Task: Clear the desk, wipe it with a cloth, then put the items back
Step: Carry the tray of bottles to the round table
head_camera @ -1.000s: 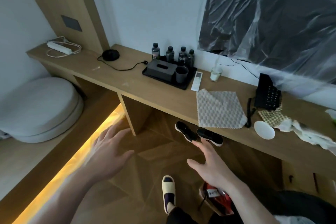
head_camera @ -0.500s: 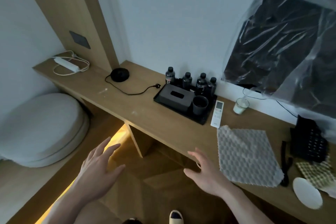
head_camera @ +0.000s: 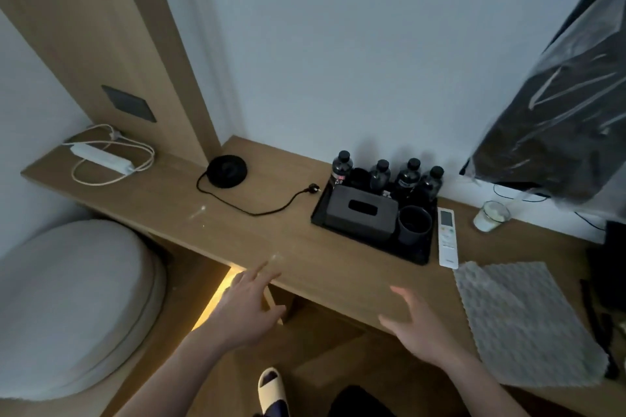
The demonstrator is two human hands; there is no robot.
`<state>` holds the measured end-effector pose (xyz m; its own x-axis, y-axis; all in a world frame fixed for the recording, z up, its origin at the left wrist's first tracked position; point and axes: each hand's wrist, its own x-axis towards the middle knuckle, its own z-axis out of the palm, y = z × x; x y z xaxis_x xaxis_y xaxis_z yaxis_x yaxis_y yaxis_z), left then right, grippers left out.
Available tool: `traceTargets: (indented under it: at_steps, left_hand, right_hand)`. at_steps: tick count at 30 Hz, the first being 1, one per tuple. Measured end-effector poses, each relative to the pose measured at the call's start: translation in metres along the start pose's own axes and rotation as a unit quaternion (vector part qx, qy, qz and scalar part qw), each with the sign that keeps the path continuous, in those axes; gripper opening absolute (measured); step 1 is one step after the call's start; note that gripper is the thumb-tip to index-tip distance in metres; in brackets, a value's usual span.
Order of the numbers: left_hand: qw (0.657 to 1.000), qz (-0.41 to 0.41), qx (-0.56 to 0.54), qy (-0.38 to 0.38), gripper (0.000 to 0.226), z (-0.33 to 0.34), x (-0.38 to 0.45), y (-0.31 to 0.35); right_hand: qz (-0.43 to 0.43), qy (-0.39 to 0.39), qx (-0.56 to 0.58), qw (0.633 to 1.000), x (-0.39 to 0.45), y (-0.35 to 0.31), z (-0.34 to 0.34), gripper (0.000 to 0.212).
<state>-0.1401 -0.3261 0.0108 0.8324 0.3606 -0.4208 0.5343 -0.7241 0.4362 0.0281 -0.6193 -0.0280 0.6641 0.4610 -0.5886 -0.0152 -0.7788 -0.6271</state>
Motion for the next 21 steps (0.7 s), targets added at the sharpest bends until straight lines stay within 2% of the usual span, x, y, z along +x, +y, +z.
traceTargets:
  at_steps: [5, 9, 13, 16, 21]
  left_hand:
    - [0.997, 0.045, 0.003, -0.059, 0.062, -0.011, 0.072, -0.002]
    - [0.996, 0.044, -0.002, -0.077, 0.058, -0.014, 0.130, 0.013]
    - [0.994, -0.003, -0.026, -0.108, 0.060, -0.010, 0.185, 0.021]
    - [0.986, -0.065, -0.073, -0.132, 0.061, -0.006, 0.217, 0.028]
    - [0.979, -0.130, -0.114, -0.109, 0.067, 0.001, 0.264, 0.031]
  right_hand:
    - [0.055, 0.070, 0.049, 0.995, 0.010, 0.000, 0.001, 0.079]
    - [0.096, 0.111, 0.089, 0.985, 0.024, 0.009, -0.012, 0.083]
    - [0.121, 0.134, 0.116, 0.977, 0.047, 0.014, -0.035, 0.083]
    - [0.122, 0.161, 0.138, 0.970, 0.069, 0.012, -0.053, 0.073]
    - [0.138, 0.171, 0.157, 0.963, 0.119, 0.007, -0.080, 0.063]
